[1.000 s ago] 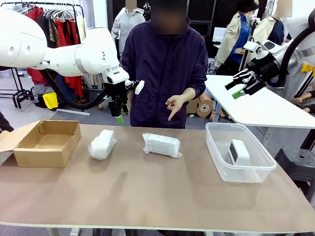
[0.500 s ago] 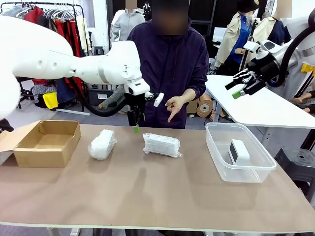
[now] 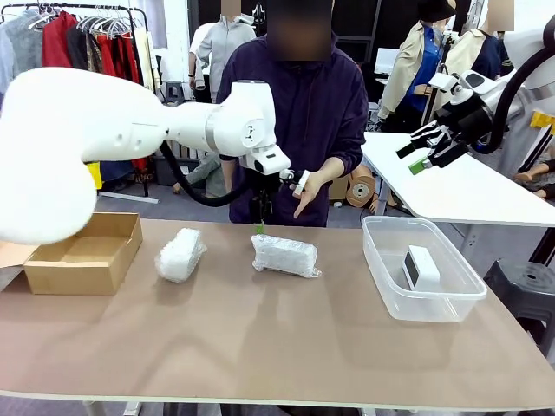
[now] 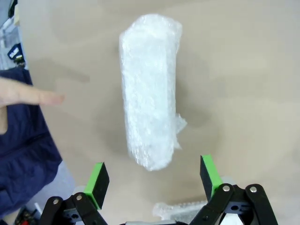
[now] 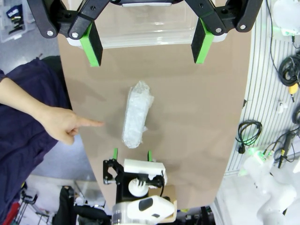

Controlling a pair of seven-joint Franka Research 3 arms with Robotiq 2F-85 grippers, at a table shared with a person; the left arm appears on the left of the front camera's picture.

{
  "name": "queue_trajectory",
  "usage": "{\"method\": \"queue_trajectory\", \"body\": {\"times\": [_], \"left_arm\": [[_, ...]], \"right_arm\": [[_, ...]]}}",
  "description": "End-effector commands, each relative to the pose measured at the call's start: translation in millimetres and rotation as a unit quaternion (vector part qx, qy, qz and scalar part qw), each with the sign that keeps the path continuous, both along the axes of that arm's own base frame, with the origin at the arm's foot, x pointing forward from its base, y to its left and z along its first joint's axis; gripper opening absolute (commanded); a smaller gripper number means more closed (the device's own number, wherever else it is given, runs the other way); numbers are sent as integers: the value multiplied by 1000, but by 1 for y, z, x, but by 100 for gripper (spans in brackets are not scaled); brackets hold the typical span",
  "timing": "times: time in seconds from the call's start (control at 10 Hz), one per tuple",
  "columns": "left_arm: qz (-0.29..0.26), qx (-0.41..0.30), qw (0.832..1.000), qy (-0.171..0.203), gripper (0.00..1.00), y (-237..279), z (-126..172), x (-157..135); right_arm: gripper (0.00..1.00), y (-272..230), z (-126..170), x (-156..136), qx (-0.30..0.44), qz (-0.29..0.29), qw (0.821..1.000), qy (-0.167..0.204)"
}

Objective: Separate and place wrapped and unwrapped clocks.
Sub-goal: Pick up the Digital clock indicated by the person.

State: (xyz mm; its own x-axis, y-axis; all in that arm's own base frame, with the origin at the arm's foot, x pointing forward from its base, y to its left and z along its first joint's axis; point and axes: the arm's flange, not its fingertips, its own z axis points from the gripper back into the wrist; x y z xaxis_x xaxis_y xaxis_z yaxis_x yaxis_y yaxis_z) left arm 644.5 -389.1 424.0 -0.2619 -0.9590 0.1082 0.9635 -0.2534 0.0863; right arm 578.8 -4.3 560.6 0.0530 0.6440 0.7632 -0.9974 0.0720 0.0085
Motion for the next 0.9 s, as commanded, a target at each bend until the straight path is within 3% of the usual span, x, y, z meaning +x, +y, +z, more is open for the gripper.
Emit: {"method": "queue_trajectory", "body": {"times": [0.0, 0.8], "left_arm": [[-18, 11, 1000, 11, 100, -25, -2, 19], [-28, -1, 999, -16, 100, -50, -50, 22]], "right_arm": [[100, 1, 2, -3, -9, 5, 1000, -1], [100, 1, 2, -3, -9, 5, 1000, -1]]}}
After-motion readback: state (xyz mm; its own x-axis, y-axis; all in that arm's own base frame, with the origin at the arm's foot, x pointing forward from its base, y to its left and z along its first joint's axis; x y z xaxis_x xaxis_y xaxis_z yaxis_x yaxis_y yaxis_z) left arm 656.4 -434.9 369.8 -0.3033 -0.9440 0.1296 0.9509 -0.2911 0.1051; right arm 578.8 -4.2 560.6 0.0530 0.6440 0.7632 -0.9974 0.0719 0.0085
